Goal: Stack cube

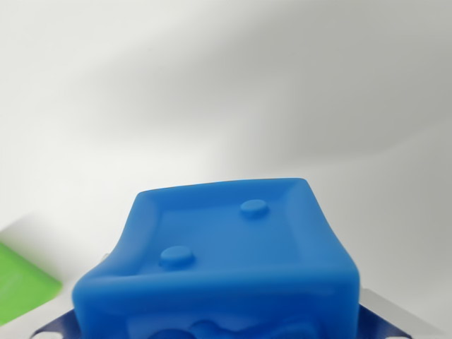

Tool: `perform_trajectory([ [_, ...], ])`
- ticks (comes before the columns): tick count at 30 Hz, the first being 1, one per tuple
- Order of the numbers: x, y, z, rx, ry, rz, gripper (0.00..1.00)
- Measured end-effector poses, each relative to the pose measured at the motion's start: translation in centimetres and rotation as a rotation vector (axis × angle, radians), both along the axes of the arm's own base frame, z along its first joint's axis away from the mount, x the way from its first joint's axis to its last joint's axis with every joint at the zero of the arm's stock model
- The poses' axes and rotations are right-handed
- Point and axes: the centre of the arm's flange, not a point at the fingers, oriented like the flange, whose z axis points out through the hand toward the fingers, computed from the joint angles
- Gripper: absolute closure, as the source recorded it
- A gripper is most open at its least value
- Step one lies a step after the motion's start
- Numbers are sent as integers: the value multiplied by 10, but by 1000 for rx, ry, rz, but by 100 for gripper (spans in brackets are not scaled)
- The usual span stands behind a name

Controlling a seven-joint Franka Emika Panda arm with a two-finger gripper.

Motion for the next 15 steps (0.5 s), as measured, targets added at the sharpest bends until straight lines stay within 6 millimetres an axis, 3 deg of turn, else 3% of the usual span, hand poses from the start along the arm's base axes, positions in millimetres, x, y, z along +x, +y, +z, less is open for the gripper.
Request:
perform_trajectory([
  [15,-1,20,7,0,1,112,100],
])
